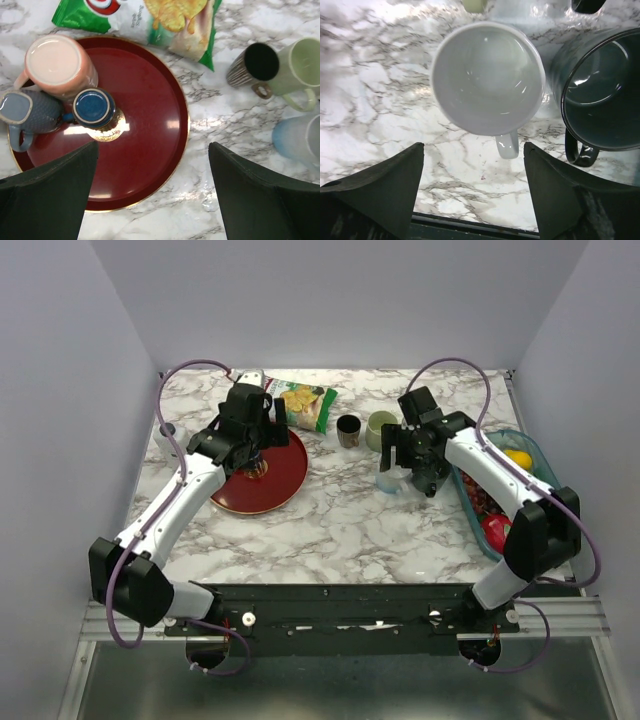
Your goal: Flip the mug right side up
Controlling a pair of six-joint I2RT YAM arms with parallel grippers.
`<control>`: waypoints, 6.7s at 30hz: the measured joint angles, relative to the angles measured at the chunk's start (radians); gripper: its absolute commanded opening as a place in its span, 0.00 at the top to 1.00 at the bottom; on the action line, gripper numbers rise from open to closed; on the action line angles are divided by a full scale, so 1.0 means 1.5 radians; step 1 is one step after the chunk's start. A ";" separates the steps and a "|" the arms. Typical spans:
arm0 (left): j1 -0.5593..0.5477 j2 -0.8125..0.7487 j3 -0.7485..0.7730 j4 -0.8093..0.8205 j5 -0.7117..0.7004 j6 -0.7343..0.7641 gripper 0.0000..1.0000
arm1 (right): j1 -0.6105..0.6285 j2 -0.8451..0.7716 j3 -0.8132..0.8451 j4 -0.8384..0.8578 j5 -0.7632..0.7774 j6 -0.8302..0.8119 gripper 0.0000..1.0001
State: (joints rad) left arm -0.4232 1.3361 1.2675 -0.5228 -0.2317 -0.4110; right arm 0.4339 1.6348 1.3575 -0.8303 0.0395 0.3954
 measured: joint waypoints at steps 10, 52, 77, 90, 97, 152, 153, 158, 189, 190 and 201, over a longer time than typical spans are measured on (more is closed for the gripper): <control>0.048 0.131 0.034 -0.061 0.057 0.179 0.01 | 0.000 -0.088 0.022 0.013 0.015 0.005 0.11; 0.169 0.188 -0.040 0.041 0.142 0.353 0.01 | 0.000 -0.093 0.028 0.005 -0.009 0.016 0.13; 0.169 0.255 -0.057 0.048 0.222 0.297 0.33 | 0.000 -0.103 -0.010 0.005 -0.034 0.032 0.14; 0.150 0.253 -0.117 0.040 0.214 0.192 0.16 | 0.000 -0.103 -0.012 0.006 -0.046 0.032 0.15; 0.139 0.231 -0.124 0.037 0.189 0.153 0.29 | 0.000 -0.103 -0.012 0.012 -0.055 0.033 0.14; 0.118 0.201 -0.166 0.139 0.095 0.116 1.00 | 0.000 -0.103 -0.021 0.017 -0.066 0.033 0.20; 0.117 0.200 -0.166 0.138 0.095 0.116 1.00 | 0.000 -0.103 -0.021 0.017 -0.067 0.033 0.20; 0.113 0.165 -0.166 0.121 0.112 0.107 1.00 | 0.000 -0.105 -0.021 0.030 -0.089 0.033 0.16; 0.009 -0.058 -0.065 0.674 0.455 -0.451 1.00 | 0.000 -0.146 0.057 0.670 -0.518 0.293 0.37; 0.006 -0.054 -0.063 0.694 0.456 -0.463 1.00 | 0.000 -0.144 0.063 0.683 -0.521 0.303 0.37; -0.004 -0.028 -0.056 0.747 0.458 -0.493 1.00 | 0.000 -0.123 0.075 0.801 -0.541 0.401 0.38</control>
State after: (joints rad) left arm -0.4286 1.2938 1.1835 0.5972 0.4549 -1.1507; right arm 0.4339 1.4506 1.4700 0.3714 -0.7727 0.9962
